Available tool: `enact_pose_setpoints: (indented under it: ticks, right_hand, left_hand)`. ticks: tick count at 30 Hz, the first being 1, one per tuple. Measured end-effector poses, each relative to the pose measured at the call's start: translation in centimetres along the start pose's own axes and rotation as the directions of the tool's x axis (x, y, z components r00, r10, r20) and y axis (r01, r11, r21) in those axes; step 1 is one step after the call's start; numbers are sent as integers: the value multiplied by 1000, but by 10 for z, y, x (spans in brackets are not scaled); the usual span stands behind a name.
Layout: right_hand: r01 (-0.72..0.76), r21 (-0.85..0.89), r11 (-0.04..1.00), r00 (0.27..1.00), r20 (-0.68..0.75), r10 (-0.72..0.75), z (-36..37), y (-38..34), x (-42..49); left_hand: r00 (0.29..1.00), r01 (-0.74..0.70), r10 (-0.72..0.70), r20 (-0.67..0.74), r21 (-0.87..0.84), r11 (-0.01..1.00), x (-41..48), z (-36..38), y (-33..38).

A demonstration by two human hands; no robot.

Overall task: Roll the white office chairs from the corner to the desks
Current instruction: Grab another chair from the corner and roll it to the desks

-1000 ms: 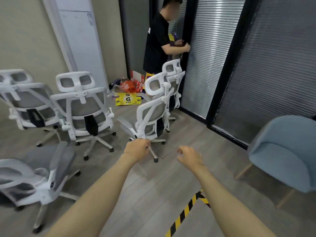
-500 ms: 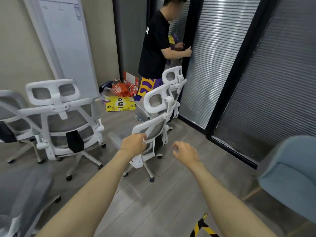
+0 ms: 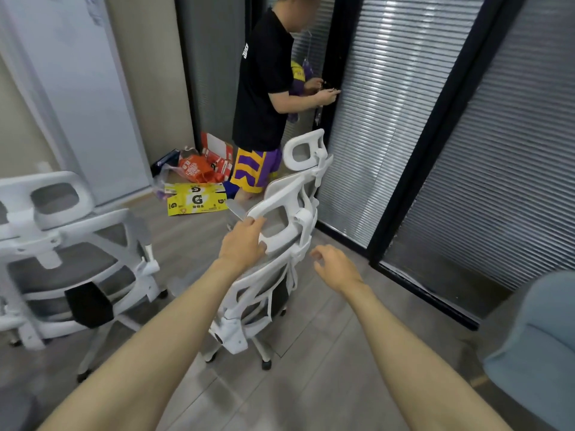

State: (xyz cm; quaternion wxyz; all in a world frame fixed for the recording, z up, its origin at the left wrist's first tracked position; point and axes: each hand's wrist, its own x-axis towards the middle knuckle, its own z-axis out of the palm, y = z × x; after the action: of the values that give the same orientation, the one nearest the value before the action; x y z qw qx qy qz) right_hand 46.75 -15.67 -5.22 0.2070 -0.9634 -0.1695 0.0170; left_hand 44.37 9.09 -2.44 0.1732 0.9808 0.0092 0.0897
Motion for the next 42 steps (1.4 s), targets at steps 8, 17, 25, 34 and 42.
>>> enact_pose_setpoints:
  ticks: [8, 17, 25, 34, 42]
  right_hand:
    - [208, 26, 978, 975, -80, -206, -19, 22, 131]
    - [439, -100, 893, 898, 31, -439, -24, 24, 280]
    - [434, -112, 894, 901, 63, -429, -6, 12, 302]
    - [317, -106, 943, 947, -24, -321, -11, -4, 232]
    - [153, -68, 986, 978, -131, -161, -1, -20, 119]
  left_hand:
    - [996, 81, -84, 23, 104, 991, 107, 21, 9]
    - [939, 154, -131, 317, -49, 987, 190, 27, 7]
    - [938, 141, -114, 328, -61, 988, 181, 28, 0]
    - [946, 88, -76, 315, -27, 996, 141, 19, 2]
    - [949, -89, 81, 304, 11, 996, 67, 12, -1]
